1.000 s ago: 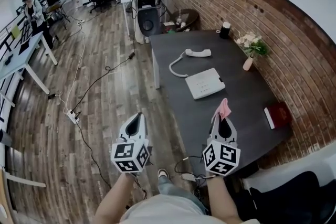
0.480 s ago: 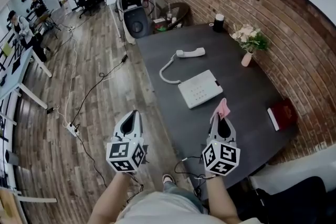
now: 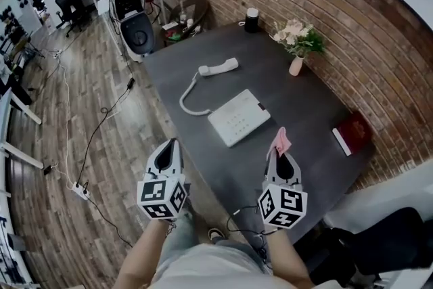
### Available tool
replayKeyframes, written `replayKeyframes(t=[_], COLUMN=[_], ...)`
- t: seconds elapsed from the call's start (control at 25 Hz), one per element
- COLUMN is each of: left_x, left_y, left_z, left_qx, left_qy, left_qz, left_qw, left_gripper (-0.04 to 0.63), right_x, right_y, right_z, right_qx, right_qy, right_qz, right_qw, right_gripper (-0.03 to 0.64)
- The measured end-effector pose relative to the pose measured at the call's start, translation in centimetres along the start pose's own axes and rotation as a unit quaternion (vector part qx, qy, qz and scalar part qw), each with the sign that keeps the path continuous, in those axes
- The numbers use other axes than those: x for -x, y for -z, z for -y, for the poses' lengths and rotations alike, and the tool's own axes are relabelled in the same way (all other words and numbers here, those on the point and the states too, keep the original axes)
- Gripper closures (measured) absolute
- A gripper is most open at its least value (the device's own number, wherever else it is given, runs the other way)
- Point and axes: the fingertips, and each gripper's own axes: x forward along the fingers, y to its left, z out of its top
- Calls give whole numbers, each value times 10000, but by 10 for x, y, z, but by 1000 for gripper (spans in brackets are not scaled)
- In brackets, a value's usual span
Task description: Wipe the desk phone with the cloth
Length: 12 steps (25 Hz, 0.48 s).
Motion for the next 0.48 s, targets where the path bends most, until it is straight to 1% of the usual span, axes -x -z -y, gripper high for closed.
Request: replayKeyframes(t=[0.2, 0.32, 0.48], left_x=[-57, -99, -146], left_y=[-2, -6, -17], left_z=[6, 10, 2], left_qx=[3, -51, -191], left_qy=[681, 1282, 1845], left_qz=[-12, -87, -140], left_qw=[9977, 9917, 9826], left_gripper=[592, 592, 592], right_x=[-12, -20, -34], right_y=[3, 6, 9], right_z=[2, 4, 1], right_qx=[95, 36, -52], right_qy=[505, 1088, 1727], right_qz=[2, 2, -58], right_qw=[9987, 9941, 9849], right_gripper=[597, 598, 597])
